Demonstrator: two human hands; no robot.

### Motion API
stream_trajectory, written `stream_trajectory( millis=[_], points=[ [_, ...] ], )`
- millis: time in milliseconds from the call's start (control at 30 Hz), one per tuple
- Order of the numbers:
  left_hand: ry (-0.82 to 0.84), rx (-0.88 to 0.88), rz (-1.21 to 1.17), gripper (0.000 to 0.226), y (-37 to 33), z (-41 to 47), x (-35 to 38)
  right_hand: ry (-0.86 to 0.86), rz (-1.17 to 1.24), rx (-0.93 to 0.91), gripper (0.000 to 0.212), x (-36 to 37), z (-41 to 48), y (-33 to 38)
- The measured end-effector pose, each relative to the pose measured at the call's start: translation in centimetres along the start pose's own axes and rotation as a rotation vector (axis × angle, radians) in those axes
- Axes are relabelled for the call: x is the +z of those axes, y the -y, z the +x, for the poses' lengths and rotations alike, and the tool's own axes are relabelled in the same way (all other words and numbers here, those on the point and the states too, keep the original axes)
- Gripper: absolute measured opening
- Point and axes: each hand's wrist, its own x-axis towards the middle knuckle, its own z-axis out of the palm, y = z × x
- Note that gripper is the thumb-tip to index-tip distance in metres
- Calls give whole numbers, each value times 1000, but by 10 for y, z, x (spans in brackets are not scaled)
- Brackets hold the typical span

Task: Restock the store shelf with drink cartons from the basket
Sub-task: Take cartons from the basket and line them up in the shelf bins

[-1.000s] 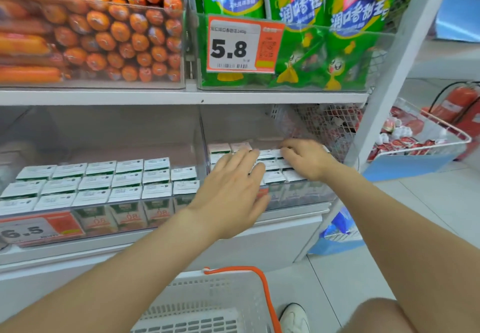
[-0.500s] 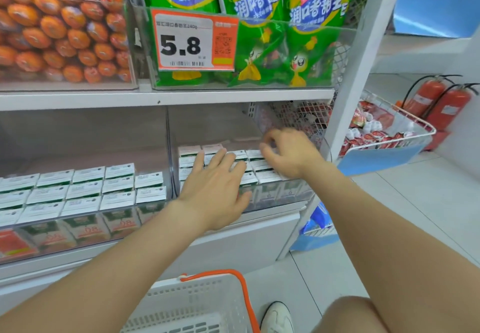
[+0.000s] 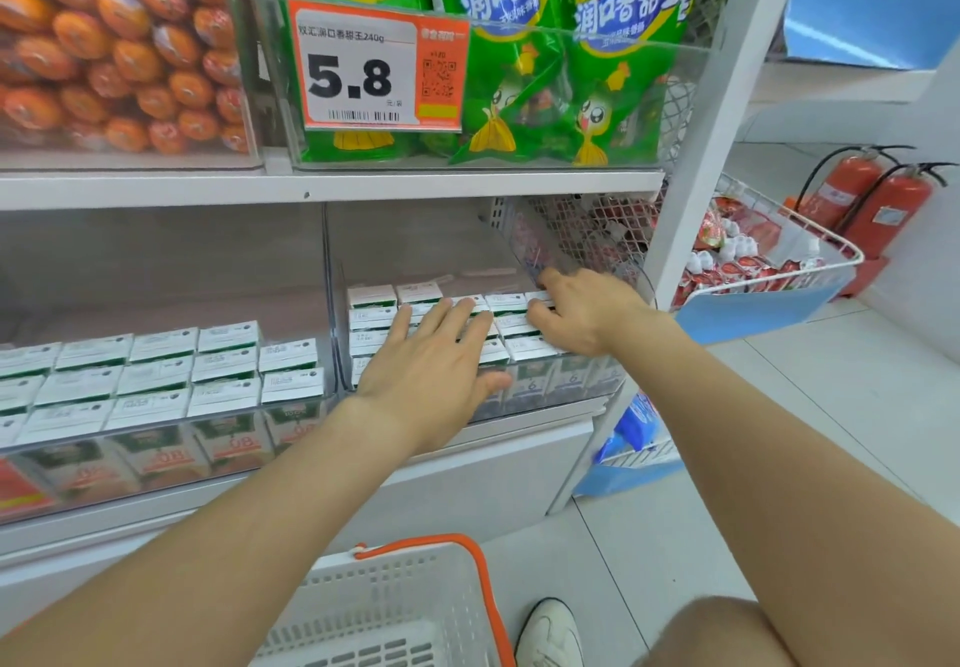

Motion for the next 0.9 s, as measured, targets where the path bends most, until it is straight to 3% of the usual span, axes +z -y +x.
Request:
stream_trajectory(
  millis=[100,200,367,600,700,800,900],
  points=[
    [-77,1,159,99,6,-13,-9,-138,-44,-134,70,-6,4,16],
    [-166,40,301,85,19,-34,-16,-206,176,-312,73,-8,11,48],
    [-174,-43,348,87,38,-47,-18,-46,475,-246,68,1,13,79],
    [-131,-76,437,112,39,-43,-11,6,520,-183,48,-2,12,77],
    [-156,-69,419,120,41,-43,-10,4,433,-164,53,0,13,79],
    [-141,-68,406,114,41,-45,-9,5,454,-197,66,-1,11,82],
    [-112,-119,370,108,34,-48,-15,-164,434,-227,67,-4,5,71]
  ],
)
